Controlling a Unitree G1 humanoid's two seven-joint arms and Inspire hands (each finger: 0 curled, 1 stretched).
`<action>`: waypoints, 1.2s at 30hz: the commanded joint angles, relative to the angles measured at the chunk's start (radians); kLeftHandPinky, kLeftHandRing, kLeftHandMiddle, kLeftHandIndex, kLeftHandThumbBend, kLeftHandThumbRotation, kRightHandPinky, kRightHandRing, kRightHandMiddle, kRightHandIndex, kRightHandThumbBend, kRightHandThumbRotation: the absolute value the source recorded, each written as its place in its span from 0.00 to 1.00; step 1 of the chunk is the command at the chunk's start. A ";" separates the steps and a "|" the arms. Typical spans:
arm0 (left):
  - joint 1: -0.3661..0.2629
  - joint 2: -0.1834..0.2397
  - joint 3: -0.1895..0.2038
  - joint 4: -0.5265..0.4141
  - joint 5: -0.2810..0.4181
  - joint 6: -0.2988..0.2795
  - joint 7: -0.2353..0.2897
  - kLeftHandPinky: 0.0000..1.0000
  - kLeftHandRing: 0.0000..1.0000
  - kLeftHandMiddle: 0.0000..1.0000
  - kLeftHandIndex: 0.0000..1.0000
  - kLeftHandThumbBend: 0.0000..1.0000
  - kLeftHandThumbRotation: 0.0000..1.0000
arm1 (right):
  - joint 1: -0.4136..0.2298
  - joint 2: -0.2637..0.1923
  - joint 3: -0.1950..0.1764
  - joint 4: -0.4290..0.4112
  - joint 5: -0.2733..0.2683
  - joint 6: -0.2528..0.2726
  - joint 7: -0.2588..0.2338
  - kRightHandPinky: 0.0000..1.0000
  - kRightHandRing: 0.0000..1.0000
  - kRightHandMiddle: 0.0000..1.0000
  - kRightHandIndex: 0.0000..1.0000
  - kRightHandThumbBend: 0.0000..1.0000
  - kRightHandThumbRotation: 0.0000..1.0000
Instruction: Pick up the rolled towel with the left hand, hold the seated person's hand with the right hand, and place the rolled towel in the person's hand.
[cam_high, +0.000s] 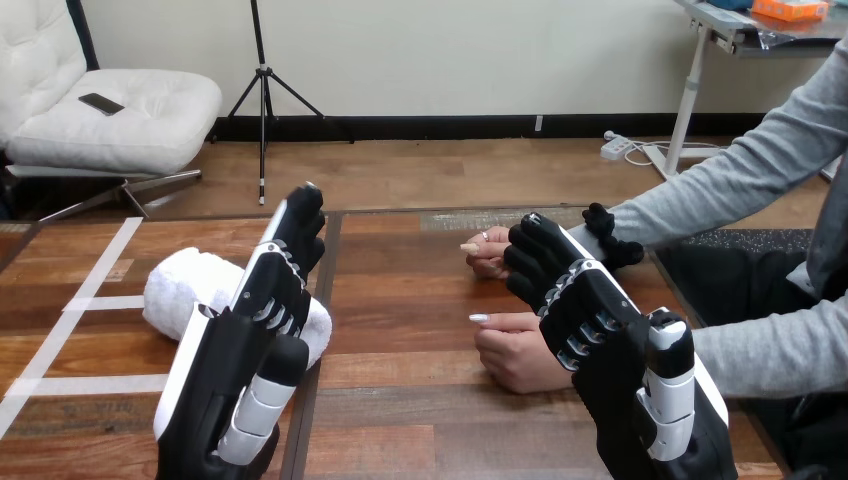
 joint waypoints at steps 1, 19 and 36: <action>-0.042 -0.013 -0.001 -0.012 0.010 0.001 0.008 1.00 1.00 1.00 0.99 0.94 0.89 | -0.048 0.004 -0.011 -0.031 0.008 -0.026 0.000 0.98 0.97 0.95 0.93 0.82 1.00; -0.052 -0.010 0.025 0.003 0.092 -0.019 0.061 0.98 1.00 1.00 0.97 0.92 0.89 | -0.047 0.004 -0.009 -0.037 0.007 -0.017 -0.003 0.98 0.97 0.95 0.93 0.81 1.00; -0.191 0.116 0.158 0.100 0.239 -0.068 0.123 0.88 0.96 0.98 0.94 0.99 0.80 | -0.056 0.005 -0.010 -0.028 0.004 -0.023 -0.003 0.98 0.97 0.96 0.93 0.81 1.00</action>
